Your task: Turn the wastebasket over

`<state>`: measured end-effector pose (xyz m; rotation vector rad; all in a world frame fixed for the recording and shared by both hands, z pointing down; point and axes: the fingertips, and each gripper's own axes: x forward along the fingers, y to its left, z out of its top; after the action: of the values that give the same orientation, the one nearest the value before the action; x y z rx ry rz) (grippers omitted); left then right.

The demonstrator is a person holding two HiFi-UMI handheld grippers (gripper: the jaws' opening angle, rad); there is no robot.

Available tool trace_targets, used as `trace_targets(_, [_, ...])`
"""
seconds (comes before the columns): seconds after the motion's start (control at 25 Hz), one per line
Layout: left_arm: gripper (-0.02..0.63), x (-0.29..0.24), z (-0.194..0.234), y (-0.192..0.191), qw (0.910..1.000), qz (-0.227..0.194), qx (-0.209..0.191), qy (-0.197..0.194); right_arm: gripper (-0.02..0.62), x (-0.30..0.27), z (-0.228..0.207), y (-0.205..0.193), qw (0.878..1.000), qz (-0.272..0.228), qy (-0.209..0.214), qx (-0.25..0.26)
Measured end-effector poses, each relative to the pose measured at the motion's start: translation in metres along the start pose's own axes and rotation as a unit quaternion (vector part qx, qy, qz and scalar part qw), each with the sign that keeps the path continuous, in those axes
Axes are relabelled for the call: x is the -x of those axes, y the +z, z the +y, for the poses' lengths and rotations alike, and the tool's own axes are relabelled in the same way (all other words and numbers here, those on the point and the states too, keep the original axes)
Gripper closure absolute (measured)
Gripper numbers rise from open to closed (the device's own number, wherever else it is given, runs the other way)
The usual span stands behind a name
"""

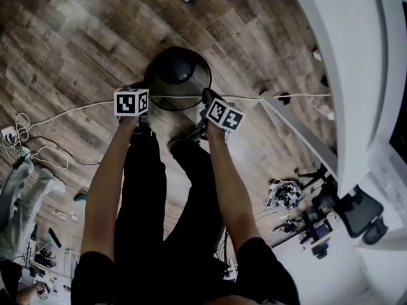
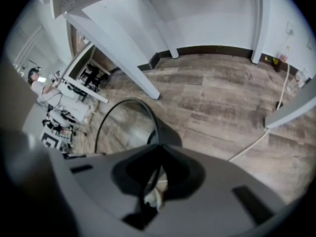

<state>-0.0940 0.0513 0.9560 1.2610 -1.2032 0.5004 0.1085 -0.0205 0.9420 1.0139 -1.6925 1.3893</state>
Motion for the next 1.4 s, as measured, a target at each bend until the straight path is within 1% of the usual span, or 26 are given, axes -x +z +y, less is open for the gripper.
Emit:
trace_targets(0.24, [0.523, -0.017, 0.014, 0.005, 0.9999, -0.012, 0.009, 0.004, 0.543, -0.020, -0.001, 0.006, 1.000, -0.004, -0.003, 0.010])
trace_targets(0.44, [0.522, -0.028, 0.015, 0.007, 0.9998, -0.017, 0.001, 0.006, 0.543, -0.032, -0.010, 0.007, 1.000, -0.005, -0.008, 0.009])
trace_targets(0.56, [0.522, -0.038, 0.019, 0.006, 0.9999, -0.016, 0.005, 0.003, 0.543, -0.039, -0.014, 0.005, 1.000, -0.003, -0.012, 0.007])
trace_targets(0.68, [0.522, -0.045, 0.024, 0.001, 0.9998, -0.014, 0.016, -0.004, 0.541, -0.044, -0.017, 0.001, 1.000, 0.000, -0.019, 0.006])
trace_targets(0.8, [0.514, -0.047, 0.020, -0.002, 0.9995, -0.015, 0.019, -0.018, 0.541, -0.044, -0.022, 0.002, 0.999, -0.001, -0.035, 0.015])
trace_targets(0.92, [0.491, -0.051, 0.015, -0.008, 0.9997, -0.006, 0.000, -0.023, 0.540, -0.045, -0.030, 0.000, 0.998, -0.002, -0.053, 0.017])
trace_targets(1.0, [0.483, -0.054, 0.014, -0.010, 0.9997, 0.001, -0.014, -0.017, 0.540, -0.046, -0.032, 0.000, 0.998, -0.003, -0.056, 0.013])
trace_targets(1.08, [0.416, -0.057, 0.014, -0.013, 0.9996, 0.013, -0.021, -0.016, 0.533, -0.047, -0.032, 0.000, 0.998, -0.001, -0.058, 0.012])
trace_targets(1.2, [0.394, -0.048, 0.018, -0.017, 0.9996, 0.018, -0.010, -0.020, 0.491, -0.042, -0.033, 0.001, 0.998, -0.003, -0.063, 0.014])
trace_targets(1.4, [0.393, -0.013, 0.019, -0.015, 0.9997, 0.009, -0.002, -0.021, 0.488, -0.018, -0.021, 0.000, 0.998, -0.007, -0.063, 0.019])
